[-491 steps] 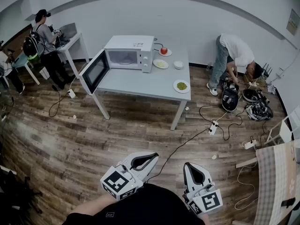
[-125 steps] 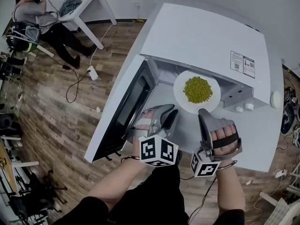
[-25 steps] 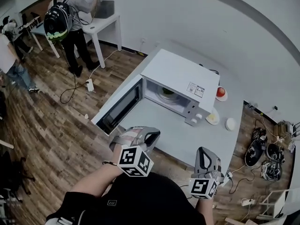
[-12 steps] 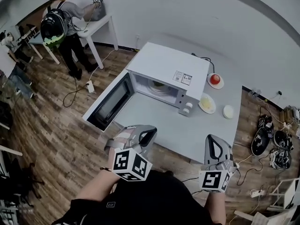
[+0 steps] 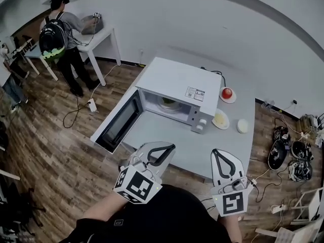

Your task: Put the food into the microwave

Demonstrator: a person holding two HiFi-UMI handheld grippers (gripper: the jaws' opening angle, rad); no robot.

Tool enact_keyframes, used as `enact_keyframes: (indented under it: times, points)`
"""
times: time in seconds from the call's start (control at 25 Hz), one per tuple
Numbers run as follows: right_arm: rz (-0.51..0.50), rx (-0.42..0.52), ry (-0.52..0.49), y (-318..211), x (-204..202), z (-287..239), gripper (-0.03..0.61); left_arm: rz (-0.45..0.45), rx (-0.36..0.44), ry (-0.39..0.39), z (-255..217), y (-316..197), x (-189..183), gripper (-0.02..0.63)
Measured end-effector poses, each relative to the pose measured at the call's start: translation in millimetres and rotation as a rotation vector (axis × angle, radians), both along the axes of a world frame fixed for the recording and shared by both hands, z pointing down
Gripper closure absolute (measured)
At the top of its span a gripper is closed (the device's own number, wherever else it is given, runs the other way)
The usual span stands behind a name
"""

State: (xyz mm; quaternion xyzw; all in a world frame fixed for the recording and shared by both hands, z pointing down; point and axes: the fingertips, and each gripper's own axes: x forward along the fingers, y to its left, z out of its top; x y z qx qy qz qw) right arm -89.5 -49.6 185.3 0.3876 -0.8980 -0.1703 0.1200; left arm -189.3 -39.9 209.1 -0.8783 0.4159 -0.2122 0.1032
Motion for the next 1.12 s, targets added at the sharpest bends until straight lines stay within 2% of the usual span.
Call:
enact_keyframes:
  times: [0.16,0.36,0.6,0.96,1.12]
  points:
    - [-0.052,-0.077,-0.146,6.6,-7.4,-5.8,0.565,0.024,-0.022,0.075,-0.5,2.7,-1.9,0.606]
    - [-0.102,-0.116,-0.206,15.5,-19.4,-6.8,0.565,0.070,-0.038,0.193,-8.3,8.9,4.1,0.606]
    - [-0.142,-0.143,-0.236,22.8,-30.5,-3.6,0.566,0.086,-0.034,0.227,-10.1,14.1,7.0,0.606]
    - [-0.160,-0.174,-0.292,21.6,-30.5,-5.2,0.566,0.051,-0.057,0.276,-8.2,8.2,-5.4,0.606]
    - [-0.151,-0.177,-0.262,17.2,-26.4,4.0,0.566,0.047,-0.064,0.289,-4.5,4.0,-5.5,0.606]
